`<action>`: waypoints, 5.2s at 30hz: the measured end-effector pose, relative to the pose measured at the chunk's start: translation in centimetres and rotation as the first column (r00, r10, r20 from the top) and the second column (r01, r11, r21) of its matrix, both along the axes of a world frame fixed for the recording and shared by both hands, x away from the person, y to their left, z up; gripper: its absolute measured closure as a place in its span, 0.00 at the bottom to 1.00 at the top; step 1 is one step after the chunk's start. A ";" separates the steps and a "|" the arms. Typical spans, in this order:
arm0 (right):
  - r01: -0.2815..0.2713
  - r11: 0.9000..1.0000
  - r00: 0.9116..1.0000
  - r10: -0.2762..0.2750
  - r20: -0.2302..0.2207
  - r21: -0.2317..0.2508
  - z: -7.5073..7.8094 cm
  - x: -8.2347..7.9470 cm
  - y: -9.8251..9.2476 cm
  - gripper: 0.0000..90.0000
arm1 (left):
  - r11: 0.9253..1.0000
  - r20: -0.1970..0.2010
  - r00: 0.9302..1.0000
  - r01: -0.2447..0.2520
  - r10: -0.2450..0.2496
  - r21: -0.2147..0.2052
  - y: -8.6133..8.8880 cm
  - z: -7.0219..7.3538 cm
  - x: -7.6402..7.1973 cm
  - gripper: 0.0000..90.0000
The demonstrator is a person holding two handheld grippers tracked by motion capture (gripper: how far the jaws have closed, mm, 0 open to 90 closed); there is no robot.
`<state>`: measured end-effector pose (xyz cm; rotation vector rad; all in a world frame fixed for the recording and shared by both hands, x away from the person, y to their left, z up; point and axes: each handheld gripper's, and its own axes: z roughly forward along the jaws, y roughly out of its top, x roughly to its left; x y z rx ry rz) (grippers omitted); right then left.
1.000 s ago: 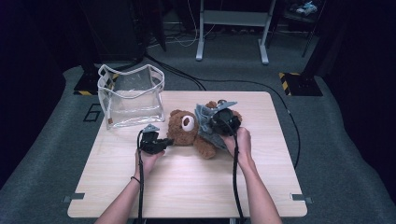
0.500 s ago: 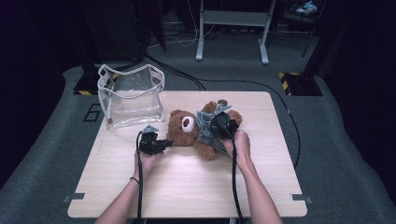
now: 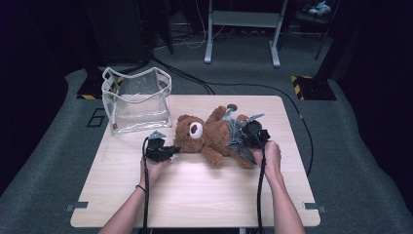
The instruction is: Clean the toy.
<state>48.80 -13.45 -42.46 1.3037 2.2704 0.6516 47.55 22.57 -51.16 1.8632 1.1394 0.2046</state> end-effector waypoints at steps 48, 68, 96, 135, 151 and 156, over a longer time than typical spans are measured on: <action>0.026 0.992 0.998 -0.033 0.054 0.126 0.0 2.0 -2.0 0.84 | 0.999 -0.017 1.000 -0.003 0.004 0.033 -0.3 -0.5 0.2 0.93; 0.254 0.966 0.967 -0.253 -0.022 0.057 -1.9 5.2 -6.0 0.84 | 0.999 -0.025 1.000 0.006 -0.006 0.036 -0.1 -0.4 0.4 0.93; 0.051 0.996 0.999 -0.050 -0.019 0.072 -0.4 0.5 -2.1 0.83 | 1.000 -0.017 1.000 0.010 -0.010 0.016 -0.1 -0.2 0.1 0.93; -0.384 0.920 0.921 0.388 0.043 -0.077 -1.1 -2.2 17.1 0.83 | 0.999 0.008 0.999 0.033 -0.033 -0.014 -0.4 1.7 0.2 0.93; -0.321 0.930 0.947 0.320 -0.037 -0.180 -3.1 -3.7 13.6 0.83 | 0.999 0.003 1.000 0.027 -0.027 -0.036 0.0 1.5 0.4 0.93; -0.300 0.932 0.954 0.295 -0.054 -0.203 -3.7 -4.7 12.5 0.83 | 0.999 -0.001 1.000 0.026 -0.026 -0.037 0.1 1.5 0.4 0.93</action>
